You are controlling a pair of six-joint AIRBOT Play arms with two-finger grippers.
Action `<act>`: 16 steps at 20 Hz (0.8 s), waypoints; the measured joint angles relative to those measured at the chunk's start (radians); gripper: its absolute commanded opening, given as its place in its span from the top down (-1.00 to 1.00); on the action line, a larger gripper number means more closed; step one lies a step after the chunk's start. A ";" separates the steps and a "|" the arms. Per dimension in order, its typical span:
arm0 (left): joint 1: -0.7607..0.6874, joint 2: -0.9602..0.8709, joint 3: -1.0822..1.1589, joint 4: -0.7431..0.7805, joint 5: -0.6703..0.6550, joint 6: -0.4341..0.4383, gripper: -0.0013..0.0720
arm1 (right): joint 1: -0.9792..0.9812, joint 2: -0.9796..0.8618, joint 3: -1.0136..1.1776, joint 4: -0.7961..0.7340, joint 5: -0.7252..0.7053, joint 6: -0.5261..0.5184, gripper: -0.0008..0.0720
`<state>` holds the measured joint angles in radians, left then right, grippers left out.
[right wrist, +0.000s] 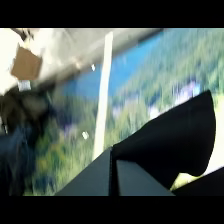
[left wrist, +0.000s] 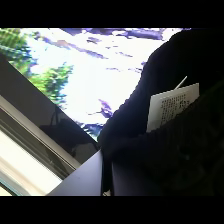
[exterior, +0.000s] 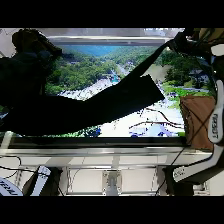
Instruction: Fold the clothes and pants, and hang the long-sleeved shirts on hangers.
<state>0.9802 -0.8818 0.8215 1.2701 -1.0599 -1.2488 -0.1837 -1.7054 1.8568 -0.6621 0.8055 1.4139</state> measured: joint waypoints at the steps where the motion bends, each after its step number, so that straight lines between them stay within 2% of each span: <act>1: 0.000 0.000 0.000 0.000 0.000 -0.002 0.92 | 0.004 -0.064 0.058 0.000 -0.014 0.030 0.42; 2: 0.000 0.000 0.000 0.000 -0.001 -0.005 0.92 | 0.007 -0.113 0.094 0.000 -0.026 0.055 0.04; 5: 0.000 0.000 0.000 0.001 -0.003 -0.019 0.92 | 0.001 -0.217 0.146 -0.001 -0.029 0.126 0.04; 8: 0.000 0.000 0.000 0.002 -0.005 -0.027 0.92 | -0.050 -0.251 0.166 -0.015 0.071 0.150 0.04; 13: 0.000 0.000 0.000 0.002 -0.019 -0.034 0.92 | -0.198 -0.169 0.134 -0.183 0.497 0.084 0.03; 16: 0.000 0.000 -0.001 0.002 -0.030 -0.035 0.92 | -0.264 -0.055 -0.003 -0.270 0.613 0.034 0.01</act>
<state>0.9806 -0.8818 0.8207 1.2716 -1.0897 -1.2839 -0.4473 -1.7599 1.8534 -0.9318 1.4185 1.4475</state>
